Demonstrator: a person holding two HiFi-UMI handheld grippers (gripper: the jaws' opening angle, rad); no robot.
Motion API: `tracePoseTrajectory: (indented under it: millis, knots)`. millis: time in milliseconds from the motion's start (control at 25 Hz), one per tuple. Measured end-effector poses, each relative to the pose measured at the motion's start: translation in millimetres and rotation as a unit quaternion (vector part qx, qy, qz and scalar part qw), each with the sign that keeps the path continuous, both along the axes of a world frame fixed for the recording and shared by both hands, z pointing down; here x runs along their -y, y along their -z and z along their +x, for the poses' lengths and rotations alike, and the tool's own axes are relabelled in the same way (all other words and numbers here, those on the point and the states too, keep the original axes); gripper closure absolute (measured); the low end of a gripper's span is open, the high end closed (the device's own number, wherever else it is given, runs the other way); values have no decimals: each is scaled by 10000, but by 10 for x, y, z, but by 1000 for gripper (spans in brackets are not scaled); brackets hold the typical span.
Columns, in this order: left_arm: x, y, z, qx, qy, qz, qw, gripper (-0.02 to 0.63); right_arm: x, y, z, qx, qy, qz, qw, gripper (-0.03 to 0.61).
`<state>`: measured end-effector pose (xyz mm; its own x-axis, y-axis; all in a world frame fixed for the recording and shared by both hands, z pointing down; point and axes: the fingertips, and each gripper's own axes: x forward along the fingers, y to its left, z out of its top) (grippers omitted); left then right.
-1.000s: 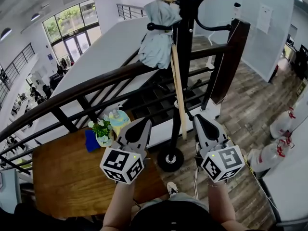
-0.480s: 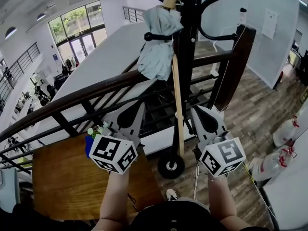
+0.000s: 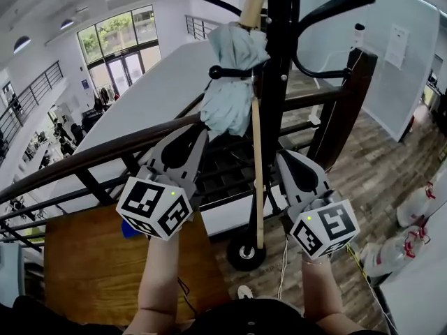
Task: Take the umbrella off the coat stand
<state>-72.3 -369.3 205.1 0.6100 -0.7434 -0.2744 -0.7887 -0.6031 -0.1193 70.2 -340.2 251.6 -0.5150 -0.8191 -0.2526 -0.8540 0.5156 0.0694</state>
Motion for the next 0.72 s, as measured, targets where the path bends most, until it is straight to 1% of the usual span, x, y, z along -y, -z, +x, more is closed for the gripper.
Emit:
tracePoseTrajectory:
  millis: [80, 120, 200, 320, 400, 480, 560, 720]
  knots:
    - [56, 78, 47, -41, -147, -19, 9999, 440, 35, 49, 18, 49, -5, 81, 10000, 549]
    - [83, 115, 68, -33, -178, -9, 9998, 412, 56, 59, 20, 71, -2, 97, 9999, 549]
    - [126, 191, 88, -21, -176, 56, 9998, 408, 92, 61, 7, 81, 22, 100, 9999, 549]
    - [181, 303, 100, -183, -359, 90, 9991, 349, 119, 79, -14, 71, 61, 157, 9998, 549]
    - [245, 357, 103, -241, -451, 83, 9987, 337, 132, 99, -5, 103, 64, 205, 9997, 549]
    - [311, 386, 129, -185, -529, 41, 9984, 327, 140, 116, 14, 131, 57, 229, 9996, 549]
    - [360, 412, 189, -129, -704, -27, 9974, 312, 148, 129, 29, 137, 51, 245, 9996, 549]
    - [447, 500, 280, -77, -923, -45, 9957, 298, 183, 146, 28, 92, 70, 277, 9996, 549]
